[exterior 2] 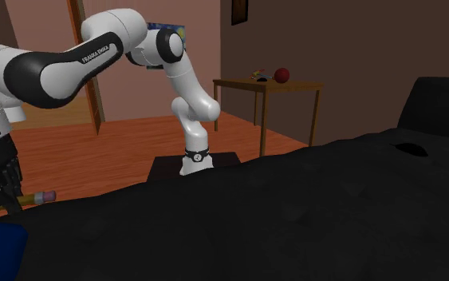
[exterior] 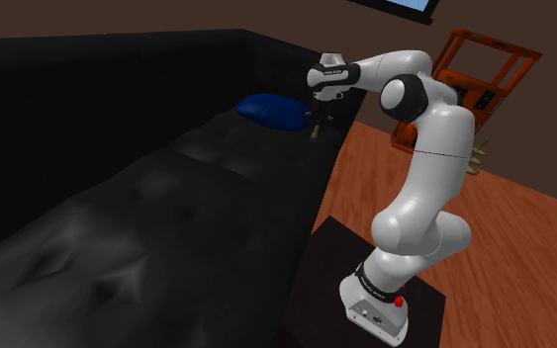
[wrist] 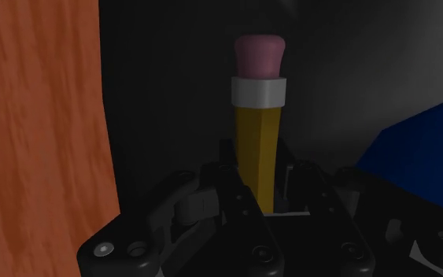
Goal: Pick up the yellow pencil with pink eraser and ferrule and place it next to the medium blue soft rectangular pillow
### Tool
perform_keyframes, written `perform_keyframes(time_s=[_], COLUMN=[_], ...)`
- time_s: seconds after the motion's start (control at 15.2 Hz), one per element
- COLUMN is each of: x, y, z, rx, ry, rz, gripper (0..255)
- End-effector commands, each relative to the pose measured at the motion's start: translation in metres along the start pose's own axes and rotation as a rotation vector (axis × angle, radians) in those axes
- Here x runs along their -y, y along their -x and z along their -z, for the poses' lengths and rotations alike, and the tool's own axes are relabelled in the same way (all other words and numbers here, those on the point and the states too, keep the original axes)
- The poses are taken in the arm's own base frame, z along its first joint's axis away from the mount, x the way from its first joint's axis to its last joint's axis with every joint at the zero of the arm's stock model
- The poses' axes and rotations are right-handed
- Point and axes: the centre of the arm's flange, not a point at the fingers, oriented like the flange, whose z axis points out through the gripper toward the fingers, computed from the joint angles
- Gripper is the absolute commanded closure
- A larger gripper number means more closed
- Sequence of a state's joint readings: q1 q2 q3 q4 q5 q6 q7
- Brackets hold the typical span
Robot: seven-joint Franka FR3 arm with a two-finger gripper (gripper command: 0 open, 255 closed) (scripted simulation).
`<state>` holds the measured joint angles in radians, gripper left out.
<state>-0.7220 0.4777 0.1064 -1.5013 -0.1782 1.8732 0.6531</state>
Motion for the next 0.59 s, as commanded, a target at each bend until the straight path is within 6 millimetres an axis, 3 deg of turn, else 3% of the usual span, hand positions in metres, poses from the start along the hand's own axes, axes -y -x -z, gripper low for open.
perform_keyframes(time_s=[0.0,0.53], x=[0.002,0.008], y=[0.0,0.0], z=[-0.009,-0.047], rx=[0.0,0.0], ry=[0.0,0.0], rz=[0.0,0.0], gripper=[255,255])
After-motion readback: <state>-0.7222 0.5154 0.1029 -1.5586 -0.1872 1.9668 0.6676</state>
